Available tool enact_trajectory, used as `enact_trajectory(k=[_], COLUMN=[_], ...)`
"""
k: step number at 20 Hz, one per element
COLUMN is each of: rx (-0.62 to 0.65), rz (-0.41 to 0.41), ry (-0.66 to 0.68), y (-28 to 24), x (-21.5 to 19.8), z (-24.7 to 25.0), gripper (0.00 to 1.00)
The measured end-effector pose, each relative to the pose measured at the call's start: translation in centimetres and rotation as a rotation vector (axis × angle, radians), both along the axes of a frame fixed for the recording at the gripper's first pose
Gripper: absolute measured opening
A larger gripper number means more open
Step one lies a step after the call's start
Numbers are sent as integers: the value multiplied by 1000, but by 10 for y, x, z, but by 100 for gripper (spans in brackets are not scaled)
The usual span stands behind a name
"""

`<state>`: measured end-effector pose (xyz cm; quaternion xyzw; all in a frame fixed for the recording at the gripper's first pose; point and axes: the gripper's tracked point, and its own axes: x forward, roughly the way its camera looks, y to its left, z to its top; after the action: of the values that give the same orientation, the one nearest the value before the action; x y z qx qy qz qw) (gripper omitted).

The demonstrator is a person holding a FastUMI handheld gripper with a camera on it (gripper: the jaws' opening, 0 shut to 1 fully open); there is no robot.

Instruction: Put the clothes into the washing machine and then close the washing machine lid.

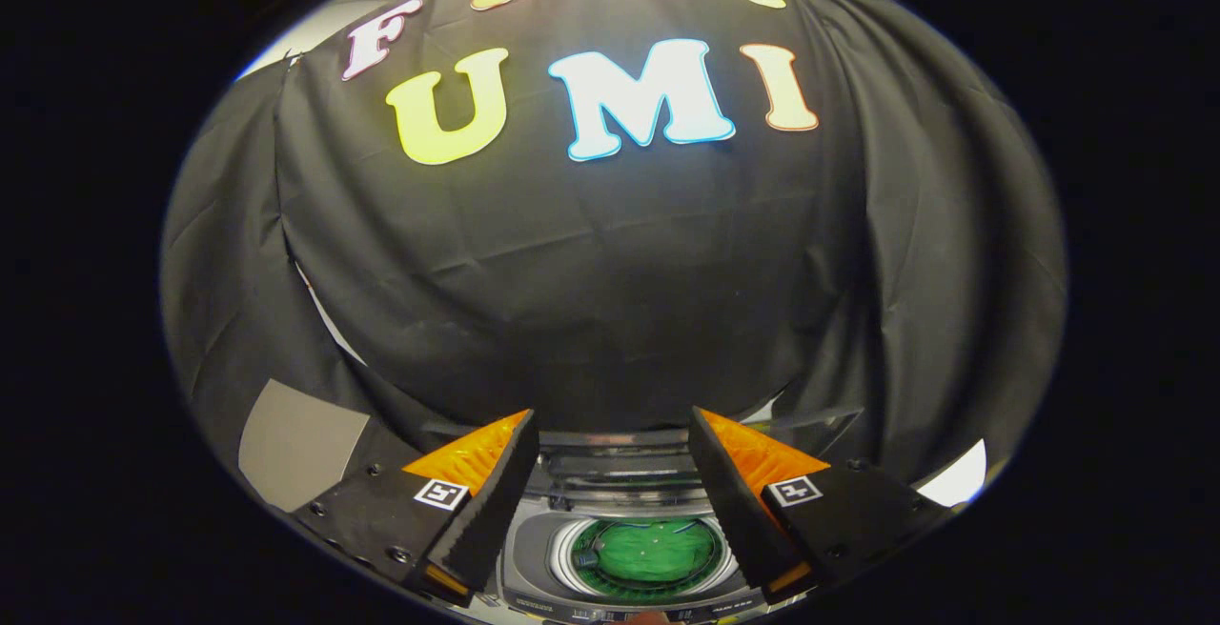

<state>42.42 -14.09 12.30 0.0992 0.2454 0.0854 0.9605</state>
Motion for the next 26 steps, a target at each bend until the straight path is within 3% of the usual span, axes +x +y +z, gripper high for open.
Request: enact_trajectory(k=[11, 15, 20, 26], rx=[-108, -171, -122, -108], rz=[27, 38, 28, 32], ry=[193, 250, 289, 211], y=[11, 15, 15, 15], x=[59, 62, 57, 39], z=[-39, -60, -71, -67], gripper=[98, 98, 98, 99])
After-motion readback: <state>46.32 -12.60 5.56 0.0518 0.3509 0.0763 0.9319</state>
